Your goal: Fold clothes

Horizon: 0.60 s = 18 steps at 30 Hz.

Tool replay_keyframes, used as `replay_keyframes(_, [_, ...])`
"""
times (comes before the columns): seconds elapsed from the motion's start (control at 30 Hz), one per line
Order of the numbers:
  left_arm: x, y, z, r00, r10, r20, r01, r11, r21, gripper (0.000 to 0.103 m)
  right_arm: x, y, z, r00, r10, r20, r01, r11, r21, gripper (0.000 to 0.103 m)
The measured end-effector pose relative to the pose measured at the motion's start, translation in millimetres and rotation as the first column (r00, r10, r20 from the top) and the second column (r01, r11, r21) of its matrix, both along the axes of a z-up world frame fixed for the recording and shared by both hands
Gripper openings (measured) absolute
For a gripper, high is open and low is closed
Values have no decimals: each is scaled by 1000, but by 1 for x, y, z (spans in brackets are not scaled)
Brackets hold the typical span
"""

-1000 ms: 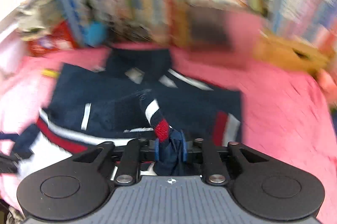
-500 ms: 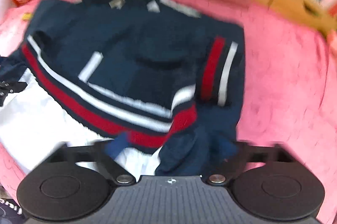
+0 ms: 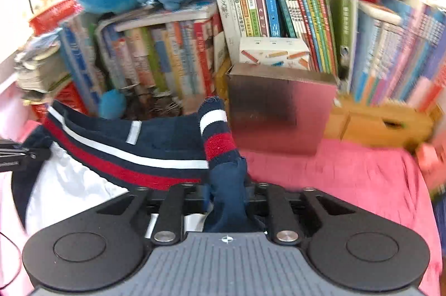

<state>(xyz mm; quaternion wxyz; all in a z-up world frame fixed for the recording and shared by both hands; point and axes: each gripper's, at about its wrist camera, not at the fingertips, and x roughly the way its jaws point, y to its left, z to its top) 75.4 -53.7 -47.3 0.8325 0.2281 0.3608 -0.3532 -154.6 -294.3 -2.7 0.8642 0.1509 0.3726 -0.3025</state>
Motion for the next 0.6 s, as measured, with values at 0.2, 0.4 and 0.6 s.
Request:
replay_keyframes(0.2, [38, -27, -45, 993, 115, 23, -117, 966, 232, 87, 55, -29, -56, 987, 4, -163, 0, 1000, 20, 78])
replay_keyframes(0.4, [-7, -8, -3, 998, 17, 54, -22, 995, 97, 92, 33, 36, -34, 960, 281, -21, -281, 958, -49, 103])
replay_keyframes(0.6, [-58, -1, -29, 990, -109, -93, 116, 990, 76, 95, 20, 86, -75, 907, 412, -90, -402, 909, 107, 100])
